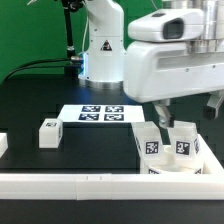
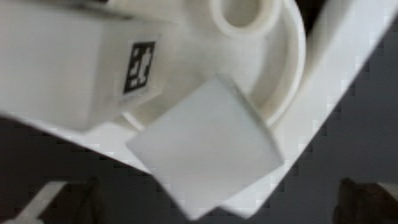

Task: Assemble stool

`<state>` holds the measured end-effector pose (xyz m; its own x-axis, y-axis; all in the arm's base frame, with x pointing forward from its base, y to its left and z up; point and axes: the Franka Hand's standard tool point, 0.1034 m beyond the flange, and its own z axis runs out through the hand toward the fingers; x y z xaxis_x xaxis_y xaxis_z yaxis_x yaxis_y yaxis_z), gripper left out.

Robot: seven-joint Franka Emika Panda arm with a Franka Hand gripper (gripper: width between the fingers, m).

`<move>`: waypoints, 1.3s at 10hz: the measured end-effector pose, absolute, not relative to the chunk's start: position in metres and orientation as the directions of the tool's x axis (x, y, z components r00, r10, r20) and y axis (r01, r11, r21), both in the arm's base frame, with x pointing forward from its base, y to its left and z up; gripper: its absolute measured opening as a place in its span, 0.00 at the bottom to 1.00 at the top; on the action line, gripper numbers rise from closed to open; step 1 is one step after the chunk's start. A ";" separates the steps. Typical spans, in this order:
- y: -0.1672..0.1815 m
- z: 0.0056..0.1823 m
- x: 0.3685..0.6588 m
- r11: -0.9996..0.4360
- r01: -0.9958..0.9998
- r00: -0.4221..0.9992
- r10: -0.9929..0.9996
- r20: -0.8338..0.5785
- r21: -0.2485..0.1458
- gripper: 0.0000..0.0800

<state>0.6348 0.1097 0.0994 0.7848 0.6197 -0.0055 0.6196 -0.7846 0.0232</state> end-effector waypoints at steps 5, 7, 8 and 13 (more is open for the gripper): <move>0.104 0.096 0.636 -0.646 0.762 0.647 0.762 -0.024 0.038 0.81; 0.105 0.083 0.639 -0.637 0.768 0.639 0.769 -0.014 0.064 0.81; 0.104 0.085 0.640 -0.648 0.759 0.650 0.760 -0.011 0.066 0.81; 0.104 0.084 0.640 -0.806 0.589 0.807 0.590 0.004 0.066 0.41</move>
Offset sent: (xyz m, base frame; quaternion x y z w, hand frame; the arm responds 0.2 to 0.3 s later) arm 0.0000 0.0000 0.0000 0.0000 0.0000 -0.1938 0.9810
